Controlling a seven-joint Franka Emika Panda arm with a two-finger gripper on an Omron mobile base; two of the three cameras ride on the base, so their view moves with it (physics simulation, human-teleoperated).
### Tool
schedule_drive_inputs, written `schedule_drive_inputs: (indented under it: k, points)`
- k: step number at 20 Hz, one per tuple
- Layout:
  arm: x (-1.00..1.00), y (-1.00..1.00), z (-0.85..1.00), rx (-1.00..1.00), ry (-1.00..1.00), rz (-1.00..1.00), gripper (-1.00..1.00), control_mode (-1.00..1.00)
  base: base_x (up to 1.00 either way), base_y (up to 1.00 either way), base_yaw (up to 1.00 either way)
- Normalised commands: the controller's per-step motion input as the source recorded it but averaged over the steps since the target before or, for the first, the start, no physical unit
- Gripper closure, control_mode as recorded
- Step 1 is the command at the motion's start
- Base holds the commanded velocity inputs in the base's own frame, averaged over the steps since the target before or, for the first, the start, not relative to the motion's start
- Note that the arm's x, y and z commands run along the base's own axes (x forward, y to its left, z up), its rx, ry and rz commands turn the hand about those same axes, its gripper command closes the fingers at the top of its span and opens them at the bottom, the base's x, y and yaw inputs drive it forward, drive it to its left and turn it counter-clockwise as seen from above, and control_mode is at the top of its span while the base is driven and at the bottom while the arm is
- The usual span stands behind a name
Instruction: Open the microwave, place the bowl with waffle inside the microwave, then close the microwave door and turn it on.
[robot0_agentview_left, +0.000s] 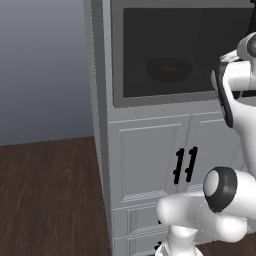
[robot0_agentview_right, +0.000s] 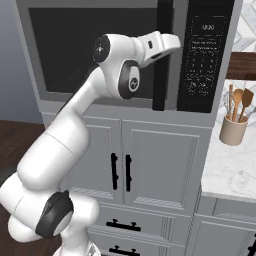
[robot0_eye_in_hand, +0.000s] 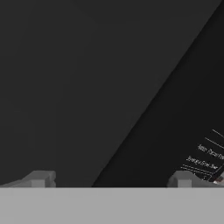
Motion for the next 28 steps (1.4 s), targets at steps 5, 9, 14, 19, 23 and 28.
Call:
schedule_drive_inputs:
  k: [5, 9, 14, 19, 23, 28]
  points:
    - [0.8, 0.0, 0.0, 0.0, 0.04, 0.05, -1.0, -1.0, 0.0, 0.0, 0.0]
    - [0.42, -0.01, 0.0, 0.0, 0.02, 0.05, -1.0, -1.0, 0.0, 0.0, 0.0]
    - [-0.54, -0.12, 0.16, 0.02, -0.03, 0.12, -1.0, -1.0, 0.0, 0.0, 0.0]
    - [-0.64, -0.14, 0.03, 0.03, -0.09, 0.12, -1.0, -1.0, 0.0, 0.0, 0.0]
    - [-0.32, -0.44, -0.32, 0.0, -0.13, 0.11, -1.0, -1.0, 0.0, 0.0, 0.0]
    - [-0.27, -0.42, -0.41, 0.0, -0.17, 0.13, -1.0, -1.0, 0.0, 0.0, 0.0]
